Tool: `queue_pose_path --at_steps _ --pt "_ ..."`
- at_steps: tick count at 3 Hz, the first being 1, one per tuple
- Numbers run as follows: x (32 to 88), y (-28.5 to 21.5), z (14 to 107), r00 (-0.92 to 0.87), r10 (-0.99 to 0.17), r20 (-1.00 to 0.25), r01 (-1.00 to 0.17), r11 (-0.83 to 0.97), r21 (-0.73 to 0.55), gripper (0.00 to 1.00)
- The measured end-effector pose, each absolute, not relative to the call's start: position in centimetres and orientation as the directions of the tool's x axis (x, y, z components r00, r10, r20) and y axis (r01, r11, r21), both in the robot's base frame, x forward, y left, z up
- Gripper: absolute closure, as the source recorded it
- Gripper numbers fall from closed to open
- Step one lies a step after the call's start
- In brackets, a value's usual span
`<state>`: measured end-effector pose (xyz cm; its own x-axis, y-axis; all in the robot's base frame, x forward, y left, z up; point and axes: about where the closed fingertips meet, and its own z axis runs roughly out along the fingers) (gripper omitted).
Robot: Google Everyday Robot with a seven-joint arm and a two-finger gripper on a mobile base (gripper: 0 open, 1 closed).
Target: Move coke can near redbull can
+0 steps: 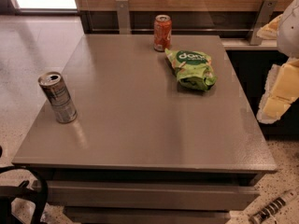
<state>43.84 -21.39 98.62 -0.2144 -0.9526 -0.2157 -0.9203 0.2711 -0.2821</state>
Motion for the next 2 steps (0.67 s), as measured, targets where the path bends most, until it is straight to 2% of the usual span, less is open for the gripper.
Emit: queue_pose_path --at_steps 1,2 --pt "44.0 -21.4 98.7 -0.216 -0.951 -0.222 -0.917 0.275 -0.288 0.00" --pt "46.8 -22.3 98.9 -0.244 -0.917 -0.315 -0.876 0.347 -0.334 0.00"
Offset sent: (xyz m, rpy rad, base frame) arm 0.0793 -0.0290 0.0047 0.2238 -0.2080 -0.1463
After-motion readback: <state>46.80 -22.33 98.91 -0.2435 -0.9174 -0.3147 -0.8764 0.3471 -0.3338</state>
